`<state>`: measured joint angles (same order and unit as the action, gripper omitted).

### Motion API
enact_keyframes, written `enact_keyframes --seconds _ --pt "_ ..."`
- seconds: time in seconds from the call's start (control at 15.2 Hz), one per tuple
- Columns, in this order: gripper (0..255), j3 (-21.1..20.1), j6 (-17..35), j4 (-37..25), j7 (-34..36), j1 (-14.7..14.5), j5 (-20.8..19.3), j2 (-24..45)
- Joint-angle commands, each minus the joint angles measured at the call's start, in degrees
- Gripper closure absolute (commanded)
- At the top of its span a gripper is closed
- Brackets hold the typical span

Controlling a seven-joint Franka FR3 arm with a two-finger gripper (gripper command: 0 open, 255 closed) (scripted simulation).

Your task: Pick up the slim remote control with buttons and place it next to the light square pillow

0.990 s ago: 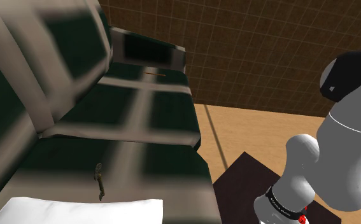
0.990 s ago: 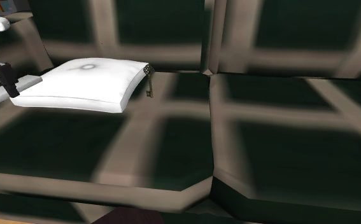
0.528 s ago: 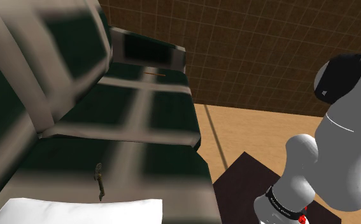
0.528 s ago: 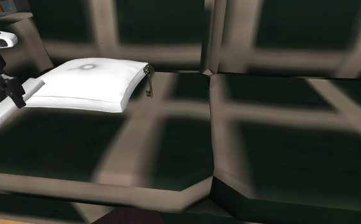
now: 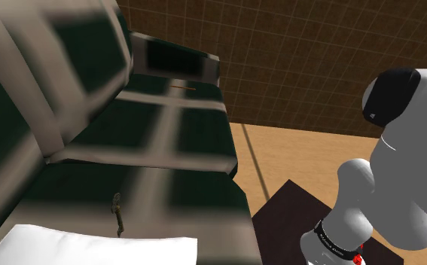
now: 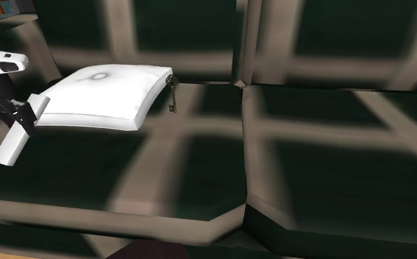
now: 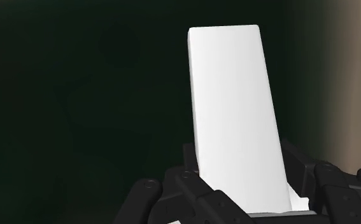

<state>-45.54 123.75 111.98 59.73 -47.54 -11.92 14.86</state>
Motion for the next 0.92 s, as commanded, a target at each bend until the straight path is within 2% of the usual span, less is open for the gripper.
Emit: enact_keyframes --seconds 0.0,0.33,0.79,0.86 --pt "255 0.4 1.3 1.1 0.5 -0.2 -0.7 0.9" --pt "255 1.4 4.4 2.6 2.0 -1.1 -3.0 3.2" --pt "255 1.3 4.4 2.6 2.0 -1.0 -3.1 3.2" --pt "0 1.5 4.3 2.2 1.9 -1.0 -3.3 3.5"
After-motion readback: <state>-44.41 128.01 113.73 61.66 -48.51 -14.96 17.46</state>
